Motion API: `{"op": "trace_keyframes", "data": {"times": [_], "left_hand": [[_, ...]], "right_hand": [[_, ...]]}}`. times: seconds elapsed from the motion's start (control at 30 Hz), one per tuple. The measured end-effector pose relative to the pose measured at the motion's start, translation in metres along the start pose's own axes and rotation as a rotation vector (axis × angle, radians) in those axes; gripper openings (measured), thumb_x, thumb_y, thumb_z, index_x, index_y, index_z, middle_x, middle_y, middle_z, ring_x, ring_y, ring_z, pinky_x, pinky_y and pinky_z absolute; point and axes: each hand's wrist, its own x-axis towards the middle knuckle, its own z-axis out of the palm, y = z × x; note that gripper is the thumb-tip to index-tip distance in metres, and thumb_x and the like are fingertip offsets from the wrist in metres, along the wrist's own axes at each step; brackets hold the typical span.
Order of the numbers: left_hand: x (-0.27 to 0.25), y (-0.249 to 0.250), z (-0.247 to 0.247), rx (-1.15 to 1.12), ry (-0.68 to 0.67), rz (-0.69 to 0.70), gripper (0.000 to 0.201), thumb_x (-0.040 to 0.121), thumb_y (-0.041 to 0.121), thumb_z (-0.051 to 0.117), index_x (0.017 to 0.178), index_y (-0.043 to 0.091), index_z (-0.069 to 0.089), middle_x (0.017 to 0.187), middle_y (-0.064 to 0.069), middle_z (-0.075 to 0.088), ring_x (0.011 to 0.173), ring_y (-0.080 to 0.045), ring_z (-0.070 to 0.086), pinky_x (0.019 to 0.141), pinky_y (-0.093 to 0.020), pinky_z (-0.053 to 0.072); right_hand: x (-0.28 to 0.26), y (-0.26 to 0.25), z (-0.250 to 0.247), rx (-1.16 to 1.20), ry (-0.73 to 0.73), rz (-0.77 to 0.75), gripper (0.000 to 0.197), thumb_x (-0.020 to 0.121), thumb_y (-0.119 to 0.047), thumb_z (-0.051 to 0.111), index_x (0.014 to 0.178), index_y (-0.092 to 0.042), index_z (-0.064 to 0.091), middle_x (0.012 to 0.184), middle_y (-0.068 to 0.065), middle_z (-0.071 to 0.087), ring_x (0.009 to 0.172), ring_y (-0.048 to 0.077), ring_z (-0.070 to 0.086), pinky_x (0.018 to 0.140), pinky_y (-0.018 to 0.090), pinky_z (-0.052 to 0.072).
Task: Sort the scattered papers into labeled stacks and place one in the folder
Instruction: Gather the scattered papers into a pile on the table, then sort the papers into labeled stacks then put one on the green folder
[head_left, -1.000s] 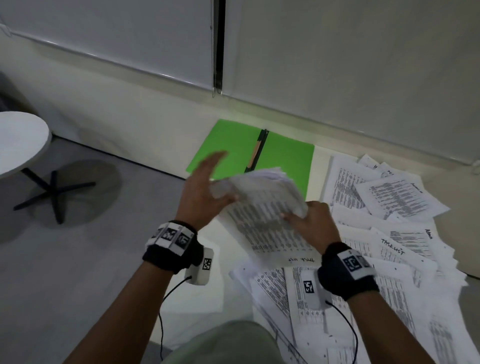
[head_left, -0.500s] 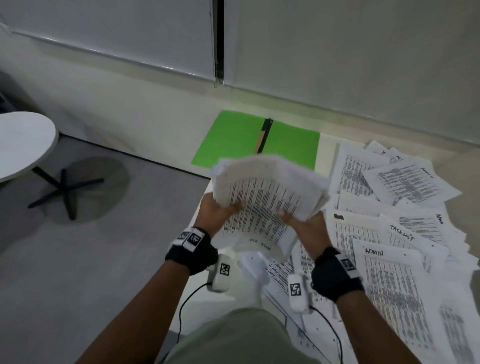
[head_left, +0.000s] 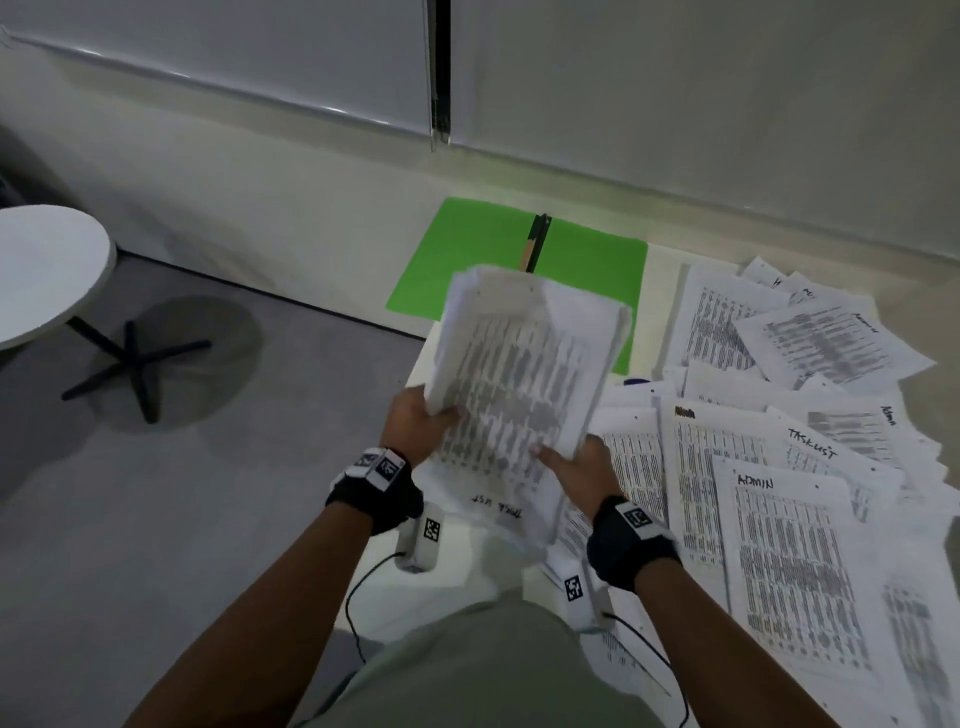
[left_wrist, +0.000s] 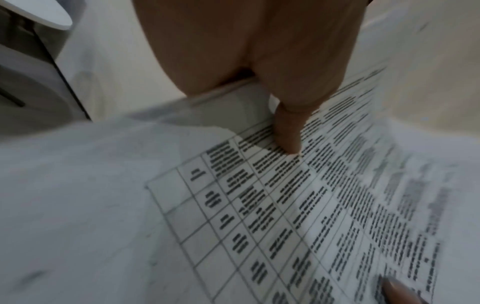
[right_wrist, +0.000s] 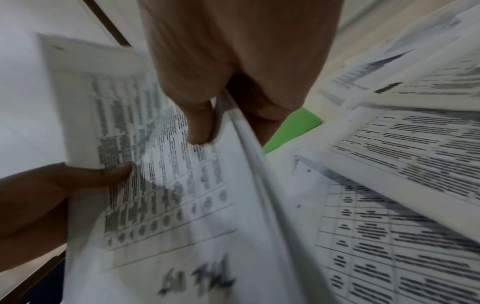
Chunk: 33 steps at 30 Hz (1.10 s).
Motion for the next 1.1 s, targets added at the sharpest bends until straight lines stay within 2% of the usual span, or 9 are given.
{"op": "trace_keyframes", "data": {"times": [0.13,0.2,0.4,0.5,0.67,0.77,0.87,0.97,1.1], "left_hand": [[0.019,-0.02,-0.029,0.179,0.055,-0.073,0.033,0.079,0.015,0.075,0.103,-0.006,0.066,0.084,-0.014,0.062,0.079,-0.027,0.063,0.068,-0.034,0.049],[0.026,-0.04,-0.043,0.321,0.028,-0.157,0.038,0.079,0.016,0.075,0.108,-0.005,0.065,0.091,-0.02,0.066,0.086,-0.032,0.066,0.068,-0.033,0.049],[0.03,-0.091,-0.055,0.582,-0.079,-0.317,0.04,0.075,0.02,0.072,0.112,0.004,0.066,0.084,-0.014,0.068,0.075,-0.029,0.068,0.072,-0.036,0.058],[0.026,-0.101,-0.045,0.554,-0.116,-0.3,0.044,0.075,0.019,0.071,0.117,0.007,0.061,0.096,-0.014,0.069,0.079,-0.028,0.065,0.074,-0.033,0.056],[0.022,-0.112,-0.03,0.459,-0.096,-0.356,0.049,0.073,0.022,0.072,0.114,0.009,0.049,0.101,-0.015,0.064,0.077,-0.029,0.062,0.073,-0.037,0.058],[0.021,-0.115,-0.026,0.443,-0.064,-0.385,0.052,0.072,0.02,0.071,0.113,0.01,0.04,0.094,-0.015,0.061,0.079,-0.035,0.066,0.072,-0.047,0.059],[0.018,-0.116,-0.023,0.441,-0.03,-0.373,0.054,0.074,0.015,0.068,0.116,0.011,0.033,0.091,-0.013,0.059,0.078,-0.035,0.064,0.073,-0.046,0.058],[0.016,-0.117,-0.017,0.536,0.039,-0.327,0.068,0.072,0.017,0.07,0.127,0.007,0.031,0.116,-0.02,0.054,0.105,-0.041,0.056,0.089,-0.051,0.049],[0.008,-0.103,0.003,0.747,0.167,-0.193,0.084,0.067,0.02,0.068,0.138,0.009,0.024,0.148,-0.022,0.026,0.138,-0.043,0.021,0.111,-0.058,0.021]], "right_hand": [[0.004,0.003,0.016,-0.144,-0.206,0.061,0.032,0.083,-0.02,0.074,0.109,-0.009,0.06,0.095,0.007,0.072,0.088,0.025,0.07,0.079,0.039,0.058],[0.005,0.019,0.022,-0.344,-0.277,0.116,0.046,0.08,-0.019,0.073,0.122,-0.013,0.057,0.11,0.005,0.069,0.099,0.024,0.067,0.088,0.039,0.055],[-0.026,0.071,0.029,-1.017,-0.418,0.046,0.102,0.063,-0.039,0.08,0.147,-0.025,0.023,0.151,0.008,0.018,0.139,0.032,0.025,0.108,0.046,0.037],[-0.041,0.087,0.034,-1.158,-0.379,-0.044,0.099,0.067,-0.043,0.073,0.147,-0.026,0.018,0.154,0.009,0.015,0.141,0.034,0.018,0.104,0.049,0.04],[-0.044,0.094,0.041,-1.171,-0.261,-0.098,0.08,0.07,-0.024,0.065,0.142,-0.013,0.033,0.141,0.016,0.039,0.13,0.039,0.035,0.093,0.05,0.049],[-0.047,0.091,0.043,-1.232,-0.26,-0.091,0.078,0.072,-0.018,0.068,0.142,-0.007,0.035,0.138,0.021,0.04,0.126,0.044,0.038,0.088,0.048,0.053],[-0.046,0.086,0.045,-1.295,-0.23,-0.064,0.074,0.073,-0.019,0.069,0.139,-0.004,0.038,0.128,0.019,0.048,0.114,0.041,0.048,0.077,0.042,0.055],[-0.046,0.083,0.048,-1.285,-0.246,-0.057,0.064,0.072,-0.017,0.069,0.13,-0.003,0.047,0.107,0.016,0.061,0.093,0.033,0.059,0.062,0.037,0.054],[-0.047,0.084,0.043,-1.279,-0.284,-0.106,0.06,0.064,-0.009,0.078,0.12,-0.005,0.056,0.079,0.011,0.065,0.063,0.026,0.065,0.047,0.032,0.05]]}}
